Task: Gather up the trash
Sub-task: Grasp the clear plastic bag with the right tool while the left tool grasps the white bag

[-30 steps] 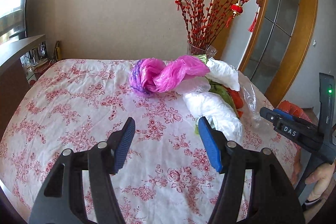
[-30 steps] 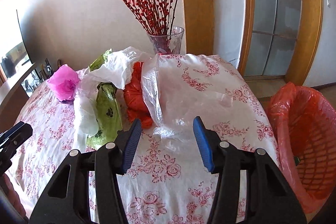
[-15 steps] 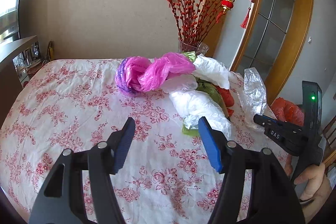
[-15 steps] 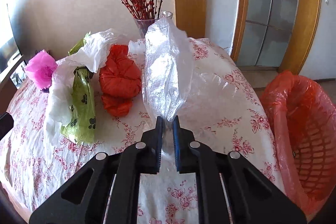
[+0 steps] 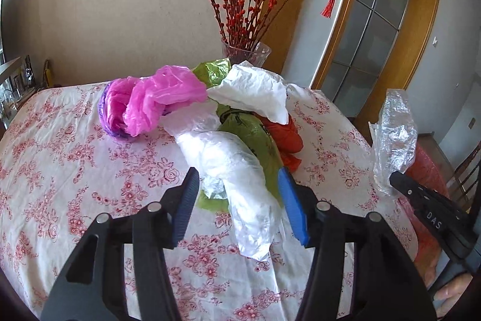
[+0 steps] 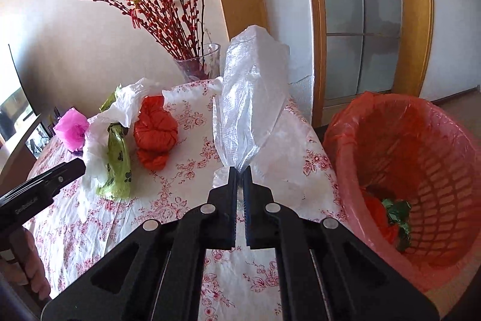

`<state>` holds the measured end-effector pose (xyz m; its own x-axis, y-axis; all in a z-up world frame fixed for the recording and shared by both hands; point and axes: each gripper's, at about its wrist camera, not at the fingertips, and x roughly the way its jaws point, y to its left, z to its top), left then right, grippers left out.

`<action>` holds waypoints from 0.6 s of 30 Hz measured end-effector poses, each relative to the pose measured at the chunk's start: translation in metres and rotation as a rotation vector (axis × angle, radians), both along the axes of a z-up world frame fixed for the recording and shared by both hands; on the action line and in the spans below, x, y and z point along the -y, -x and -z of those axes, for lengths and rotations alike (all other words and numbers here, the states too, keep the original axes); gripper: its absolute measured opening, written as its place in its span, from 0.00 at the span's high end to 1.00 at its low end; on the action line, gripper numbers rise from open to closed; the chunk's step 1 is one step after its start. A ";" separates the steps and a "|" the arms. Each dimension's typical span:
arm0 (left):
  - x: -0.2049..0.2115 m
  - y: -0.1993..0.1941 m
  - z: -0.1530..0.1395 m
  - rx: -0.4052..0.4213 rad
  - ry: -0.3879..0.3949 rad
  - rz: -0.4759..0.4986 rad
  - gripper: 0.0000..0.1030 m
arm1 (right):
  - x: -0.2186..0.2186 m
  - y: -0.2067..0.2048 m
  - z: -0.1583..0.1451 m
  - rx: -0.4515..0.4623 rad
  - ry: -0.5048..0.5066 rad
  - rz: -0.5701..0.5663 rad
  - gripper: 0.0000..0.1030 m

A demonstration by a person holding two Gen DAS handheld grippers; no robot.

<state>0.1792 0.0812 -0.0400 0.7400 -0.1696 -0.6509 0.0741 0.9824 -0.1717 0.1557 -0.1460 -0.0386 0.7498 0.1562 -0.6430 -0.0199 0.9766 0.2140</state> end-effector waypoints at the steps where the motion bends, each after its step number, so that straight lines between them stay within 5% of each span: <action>1: 0.003 -0.003 0.002 -0.007 -0.011 -0.003 0.50 | 0.001 0.000 0.001 0.000 -0.002 0.000 0.96; 9: 0.004 -0.016 0.019 -0.079 -0.003 -0.016 0.63 | 0.010 0.007 0.004 -0.005 -0.020 -0.001 0.96; 11: 0.004 -0.019 0.023 -0.095 0.014 -0.006 0.83 | 0.009 0.007 0.004 -0.007 -0.020 -0.002 0.96; 13: 0.004 -0.018 0.025 -0.101 0.026 0.008 0.93 | 0.010 0.008 0.004 -0.008 -0.021 -0.003 0.96; 18: 0.006 0.000 0.011 -0.028 0.015 0.037 0.95 | 0.011 0.010 0.003 -0.007 -0.025 -0.002 0.96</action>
